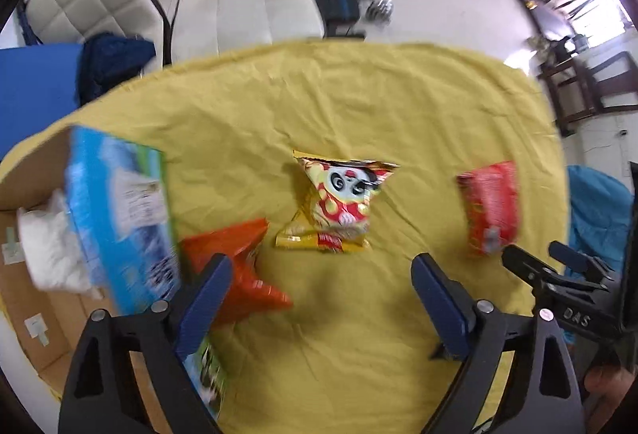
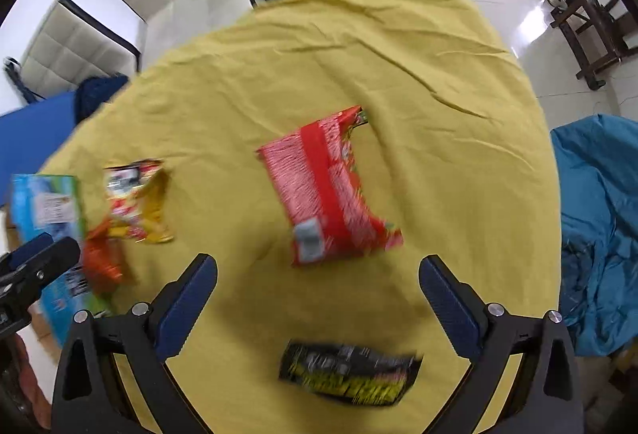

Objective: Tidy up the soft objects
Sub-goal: 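Grasp the panda chip bag with left tool while right tool grasps red wafer pack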

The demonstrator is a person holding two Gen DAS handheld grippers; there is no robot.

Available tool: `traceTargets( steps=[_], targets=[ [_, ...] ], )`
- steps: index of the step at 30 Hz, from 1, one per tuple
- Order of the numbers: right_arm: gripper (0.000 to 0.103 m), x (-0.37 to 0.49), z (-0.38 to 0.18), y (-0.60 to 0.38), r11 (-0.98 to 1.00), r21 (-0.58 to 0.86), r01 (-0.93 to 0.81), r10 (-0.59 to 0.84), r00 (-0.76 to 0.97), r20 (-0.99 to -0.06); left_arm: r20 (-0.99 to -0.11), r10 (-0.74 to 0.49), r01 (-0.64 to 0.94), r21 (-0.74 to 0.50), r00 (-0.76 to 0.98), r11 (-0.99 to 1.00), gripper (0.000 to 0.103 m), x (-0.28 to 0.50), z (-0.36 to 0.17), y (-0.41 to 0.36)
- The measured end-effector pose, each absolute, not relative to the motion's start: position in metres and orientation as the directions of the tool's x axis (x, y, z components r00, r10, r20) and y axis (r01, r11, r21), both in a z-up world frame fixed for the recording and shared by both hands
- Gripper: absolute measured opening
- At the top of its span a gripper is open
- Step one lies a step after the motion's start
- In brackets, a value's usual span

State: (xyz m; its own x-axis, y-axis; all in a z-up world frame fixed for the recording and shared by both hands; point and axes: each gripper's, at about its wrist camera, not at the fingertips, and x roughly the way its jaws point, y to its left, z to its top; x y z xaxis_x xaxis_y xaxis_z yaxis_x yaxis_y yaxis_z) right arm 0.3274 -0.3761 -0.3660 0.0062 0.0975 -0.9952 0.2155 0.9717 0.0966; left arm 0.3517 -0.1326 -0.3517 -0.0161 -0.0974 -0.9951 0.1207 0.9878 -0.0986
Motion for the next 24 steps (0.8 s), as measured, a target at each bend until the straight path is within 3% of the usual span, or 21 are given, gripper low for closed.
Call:
traceTargets(
  steps=[1, 4, 5, 6, 10, 14, 19, 21, 24],
  targets=[
    [0.1, 0.331, -0.374, -0.377, 0.973, 0.089, 0.213, 0.092, -0.005, -0.996, -0.995, -0.095, 0.118, -0.098, -0.031, 0.988, 0.083, 0.355, -0.362, -0.135],
    [0.099, 0.342, -0.397, -0.38, 0.973, 0.085, 0.215, 0.095, -0.037, -0.995, -0.992, -0.094, 0.118, -0.103, -0.08, 0.988, 0.082, 0.364, -0.389, -0.141],
    [0.097, 0.344, -0.404, -0.383, 0.971, 0.086, 0.223, 0.1, -0.049, -0.994, -0.991, -0.094, 0.119, -0.105, -0.097, 0.987, 0.082, 0.366, -0.397, -0.143],
    [0.088, 0.346, -0.41, -0.385, 0.969, 0.087, 0.232, 0.104, -0.062, -0.993, -0.99, -0.091, 0.115, -0.103, -0.11, 0.988, 0.081, 0.369, -0.403, -0.144],
    [0.083, 0.35, -0.424, -0.393, 0.968, 0.083, 0.237, 0.105, -0.08, -0.991, -0.986, -0.096, 0.091, -0.109, -0.139, 0.99, 0.072, 0.378, -0.424, -0.148],
    [0.078, 0.354, -0.432, -0.398, 0.967, 0.086, 0.24, 0.112, -0.094, -0.989, -0.981, -0.117, 0.076, -0.13, -0.153, 0.989, 0.05, 0.383, -0.434, -0.15],
    [0.067, 0.357, -0.435, -0.393, 0.97, 0.075, 0.23, 0.099, -0.093, -0.991, -0.984, -0.11, 0.091, -0.123, -0.141, 0.988, 0.042, 0.384, -0.432, -0.153],
    [0.054, 0.358, -0.436, -0.39, 0.97, 0.08, 0.231, 0.103, -0.09, -0.991, -0.987, -0.102, 0.098, -0.114, -0.127, 0.989, 0.036, 0.383, -0.429, -0.154],
    [0.05, 0.354, -0.434, -0.375, 0.973, 0.053, 0.223, 0.074, -0.089, -0.993, -0.99, -0.097, 0.094, -0.107, -0.101, 0.99, 0.035, 0.38, -0.422, -0.16]
  ],
)
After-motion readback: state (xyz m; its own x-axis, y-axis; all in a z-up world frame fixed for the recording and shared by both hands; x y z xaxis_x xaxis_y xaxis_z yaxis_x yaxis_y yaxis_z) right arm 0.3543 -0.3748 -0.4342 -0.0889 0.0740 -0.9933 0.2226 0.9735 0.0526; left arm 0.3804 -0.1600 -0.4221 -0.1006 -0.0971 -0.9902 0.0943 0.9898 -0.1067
